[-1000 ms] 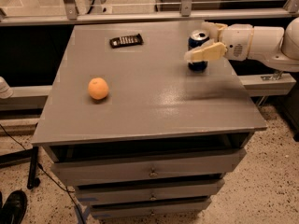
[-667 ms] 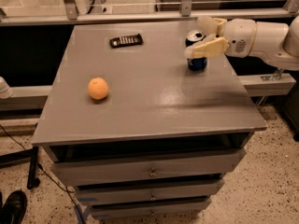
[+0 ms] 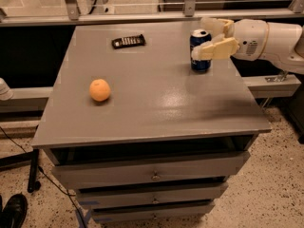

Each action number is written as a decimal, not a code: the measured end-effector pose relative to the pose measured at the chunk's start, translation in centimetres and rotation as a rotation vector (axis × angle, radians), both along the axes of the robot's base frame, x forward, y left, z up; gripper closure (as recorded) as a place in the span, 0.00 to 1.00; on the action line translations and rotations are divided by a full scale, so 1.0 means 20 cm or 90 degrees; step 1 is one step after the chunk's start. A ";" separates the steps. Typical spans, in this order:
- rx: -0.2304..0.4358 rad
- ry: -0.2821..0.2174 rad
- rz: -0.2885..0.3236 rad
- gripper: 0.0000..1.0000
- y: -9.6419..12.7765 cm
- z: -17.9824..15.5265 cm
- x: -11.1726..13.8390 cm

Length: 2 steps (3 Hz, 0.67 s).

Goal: Knock pepsi can over

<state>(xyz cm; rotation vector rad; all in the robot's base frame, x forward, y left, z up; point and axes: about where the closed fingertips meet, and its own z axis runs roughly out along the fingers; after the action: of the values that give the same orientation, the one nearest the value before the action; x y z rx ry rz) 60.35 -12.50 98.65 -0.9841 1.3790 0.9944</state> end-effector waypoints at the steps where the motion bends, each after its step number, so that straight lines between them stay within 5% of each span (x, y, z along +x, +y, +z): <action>1: -0.015 0.000 -0.028 0.00 -0.10 -0.01 0.00; 2: -0.034 -0.016 -0.085 0.00 -0.29 -0.05 0.05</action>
Offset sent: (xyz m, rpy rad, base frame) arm 0.0221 -0.1213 -0.0215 -0.0950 -0.0613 -0.2728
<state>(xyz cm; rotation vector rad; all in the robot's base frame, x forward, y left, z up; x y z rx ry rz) 61.29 -18.29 97.58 -0.9275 1.4379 0.8465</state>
